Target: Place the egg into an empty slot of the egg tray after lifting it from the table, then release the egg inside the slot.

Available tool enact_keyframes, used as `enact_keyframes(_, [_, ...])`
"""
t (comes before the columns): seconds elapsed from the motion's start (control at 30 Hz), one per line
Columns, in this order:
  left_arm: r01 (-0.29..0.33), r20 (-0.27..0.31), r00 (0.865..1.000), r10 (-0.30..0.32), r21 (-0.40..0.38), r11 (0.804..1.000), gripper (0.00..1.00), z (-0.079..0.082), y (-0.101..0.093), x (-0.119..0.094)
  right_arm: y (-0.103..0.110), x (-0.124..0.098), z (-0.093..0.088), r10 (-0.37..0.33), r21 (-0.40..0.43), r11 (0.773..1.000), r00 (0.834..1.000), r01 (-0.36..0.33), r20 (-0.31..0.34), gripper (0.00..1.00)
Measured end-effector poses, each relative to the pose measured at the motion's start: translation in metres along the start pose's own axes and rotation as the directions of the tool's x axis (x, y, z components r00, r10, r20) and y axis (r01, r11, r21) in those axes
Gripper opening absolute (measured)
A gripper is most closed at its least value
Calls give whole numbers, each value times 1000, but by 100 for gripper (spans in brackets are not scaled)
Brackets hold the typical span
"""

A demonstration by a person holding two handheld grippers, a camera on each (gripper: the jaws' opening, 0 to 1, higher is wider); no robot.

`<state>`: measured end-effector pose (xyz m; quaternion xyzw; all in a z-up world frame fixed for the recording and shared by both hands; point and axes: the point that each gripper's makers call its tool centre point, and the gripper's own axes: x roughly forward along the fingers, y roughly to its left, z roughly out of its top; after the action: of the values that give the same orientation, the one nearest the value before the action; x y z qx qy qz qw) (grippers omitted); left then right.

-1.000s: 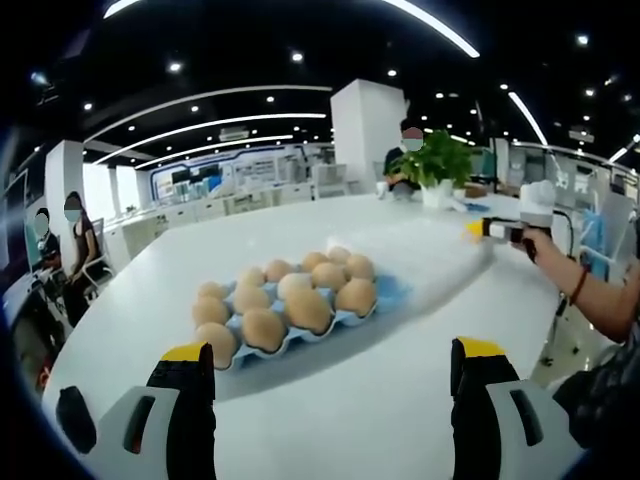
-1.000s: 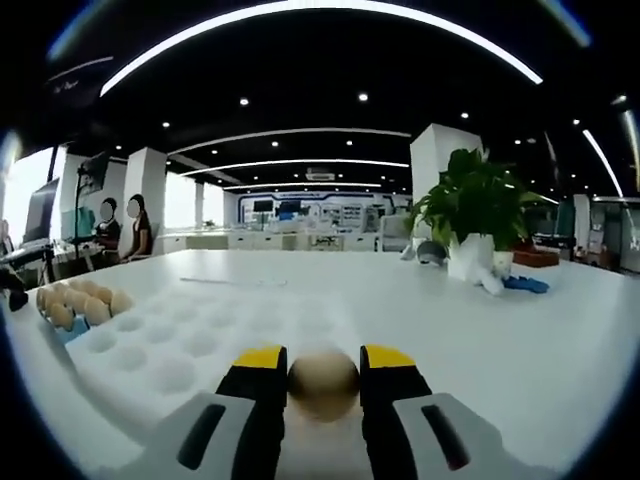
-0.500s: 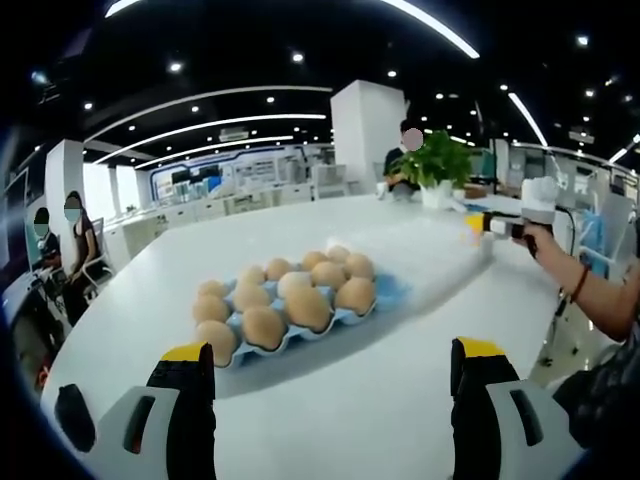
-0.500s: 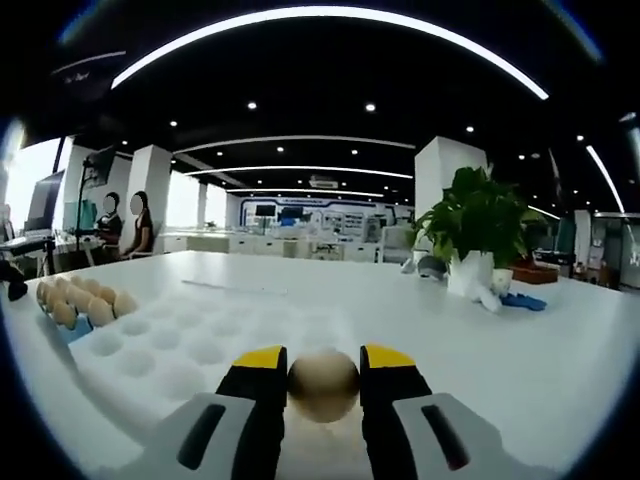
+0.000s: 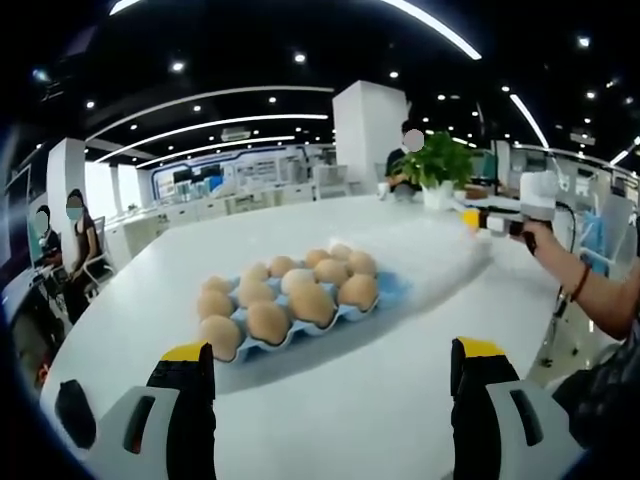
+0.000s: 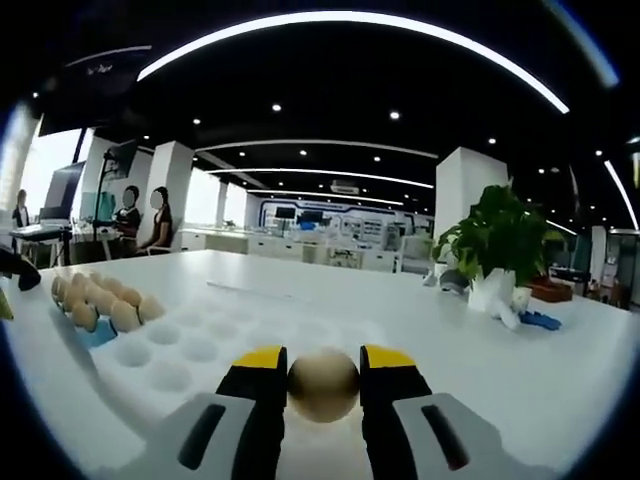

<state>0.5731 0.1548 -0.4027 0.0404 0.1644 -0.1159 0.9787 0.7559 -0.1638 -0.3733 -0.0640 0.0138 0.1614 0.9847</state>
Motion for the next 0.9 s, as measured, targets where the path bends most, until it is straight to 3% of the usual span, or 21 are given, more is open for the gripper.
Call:
enact_keyframes(0.4, [4, -5, 1000, -4, 4, 1000, 100, -4, 0, -4, 35, 3, 5, 82, 7, 997, 997, -82, 2, 29])
enact_keyframes(0.9, [1, -4, 1000, -1, 7, 1000, 100, -6, 3, -8, 90, 6, 12, 197, -7, 980, 980, -197, 7, 29])
